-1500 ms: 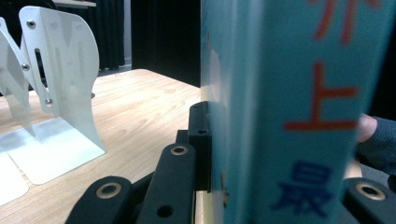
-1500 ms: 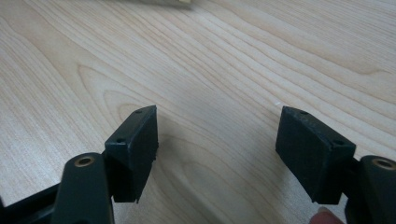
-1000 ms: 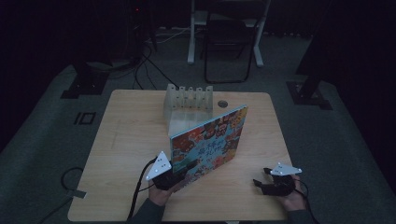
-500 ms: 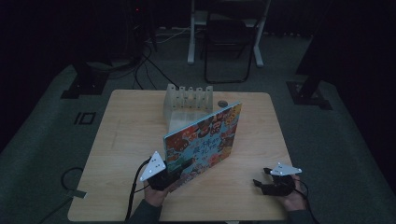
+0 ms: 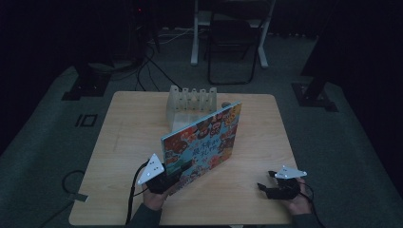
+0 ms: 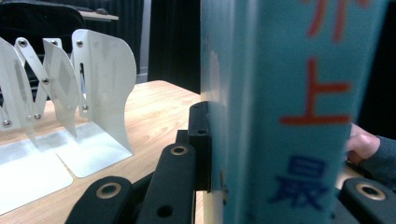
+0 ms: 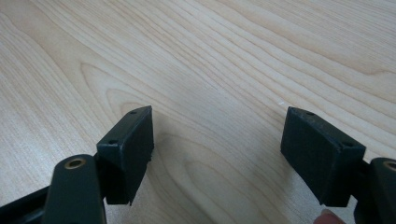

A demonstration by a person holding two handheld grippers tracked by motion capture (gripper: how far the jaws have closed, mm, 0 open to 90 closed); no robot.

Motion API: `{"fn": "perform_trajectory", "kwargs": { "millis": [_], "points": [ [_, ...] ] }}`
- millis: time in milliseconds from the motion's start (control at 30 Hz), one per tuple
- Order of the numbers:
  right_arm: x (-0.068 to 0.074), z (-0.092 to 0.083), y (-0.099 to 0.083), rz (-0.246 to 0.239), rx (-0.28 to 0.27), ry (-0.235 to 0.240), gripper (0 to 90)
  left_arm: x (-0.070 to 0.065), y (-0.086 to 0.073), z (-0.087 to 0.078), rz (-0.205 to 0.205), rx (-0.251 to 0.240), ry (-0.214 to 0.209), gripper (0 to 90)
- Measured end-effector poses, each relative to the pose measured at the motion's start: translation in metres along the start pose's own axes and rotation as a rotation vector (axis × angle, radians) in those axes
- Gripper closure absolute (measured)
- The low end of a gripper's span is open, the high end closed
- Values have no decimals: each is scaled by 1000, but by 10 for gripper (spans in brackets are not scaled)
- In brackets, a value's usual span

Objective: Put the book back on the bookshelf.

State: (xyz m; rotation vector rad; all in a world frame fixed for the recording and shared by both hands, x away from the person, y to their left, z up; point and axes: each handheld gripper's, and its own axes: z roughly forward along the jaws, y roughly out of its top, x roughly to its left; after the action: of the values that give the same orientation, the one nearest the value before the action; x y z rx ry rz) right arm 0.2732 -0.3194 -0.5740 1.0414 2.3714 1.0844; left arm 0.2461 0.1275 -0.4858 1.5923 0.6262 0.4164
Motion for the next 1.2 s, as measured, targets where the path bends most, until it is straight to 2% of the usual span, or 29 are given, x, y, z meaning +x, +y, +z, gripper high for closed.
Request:
{"fn": "perform_trajectory", "kwargs": {
  "millis": [267,767,1200],
  "points": [
    [0,0,0,0,0,1,247,3,1,-4,-22,-8,8,812],
    [0,0,0,0,0,2,246,9,-1,-14,-7,12,49,812],
    [0,0,0,-1,1,4,243,12,1,-21,-21,-13,75,812]
  ]
}}
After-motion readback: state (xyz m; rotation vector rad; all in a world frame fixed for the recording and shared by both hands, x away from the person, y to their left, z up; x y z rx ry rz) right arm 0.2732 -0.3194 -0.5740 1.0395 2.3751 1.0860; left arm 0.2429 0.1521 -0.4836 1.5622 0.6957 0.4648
